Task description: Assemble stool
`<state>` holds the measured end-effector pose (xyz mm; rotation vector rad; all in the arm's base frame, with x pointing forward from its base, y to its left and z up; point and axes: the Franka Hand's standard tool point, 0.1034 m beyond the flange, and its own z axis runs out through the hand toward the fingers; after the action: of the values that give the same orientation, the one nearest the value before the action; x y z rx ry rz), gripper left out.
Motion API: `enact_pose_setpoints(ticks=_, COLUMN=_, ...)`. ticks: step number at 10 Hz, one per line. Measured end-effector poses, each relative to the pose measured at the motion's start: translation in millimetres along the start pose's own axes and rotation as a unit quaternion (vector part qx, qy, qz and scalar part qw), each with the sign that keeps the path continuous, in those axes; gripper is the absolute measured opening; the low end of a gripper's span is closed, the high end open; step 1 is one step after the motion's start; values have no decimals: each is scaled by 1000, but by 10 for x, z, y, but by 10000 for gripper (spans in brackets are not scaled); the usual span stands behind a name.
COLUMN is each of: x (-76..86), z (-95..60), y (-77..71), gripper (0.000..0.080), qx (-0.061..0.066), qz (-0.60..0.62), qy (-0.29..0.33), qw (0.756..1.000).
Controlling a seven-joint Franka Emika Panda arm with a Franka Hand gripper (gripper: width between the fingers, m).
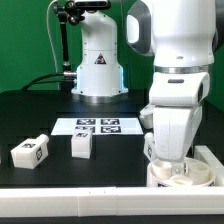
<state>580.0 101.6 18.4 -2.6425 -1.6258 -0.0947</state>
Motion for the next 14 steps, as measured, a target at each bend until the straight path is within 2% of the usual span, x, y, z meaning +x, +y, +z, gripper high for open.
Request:
enact_pose_setpoints(ticks=1, x=16, z=-59, y=8, gripper=629, qx=-2, qz=8, qy=1, qw=1000)
enact_pose_setpoints(ticks=4, x=43, z=-414, y=72, gripper=646, qx=-13, qz=21, qy=1, qw=1000)
enact_pose_setpoints(ticks=5, x=15, z=-506, y=92, gripper=649, qx=-19, qz=23, qy=2, qw=1000)
enact_pose_setpoints(ticks=7, x=-190, z=-614, y=94, gripper=649, qx=-25, qz=34, qy=-2, qw=999)
enact_pose_setpoints(ticks=9, x=-356, z=-650, y=148, gripper=649, qx=-35, qz=37, qy=0, qw=999)
enact_pose_setpoints(ticks=12, x=-359, z=-636, y=141, gripper=649, qx=-33, qz=65, qy=1, qw=997)
enact_pose_setpoints(ticks=14, x=-462, z=-559, y=182, gripper=649, qx=-32, qz=178, qy=4, qw=983)
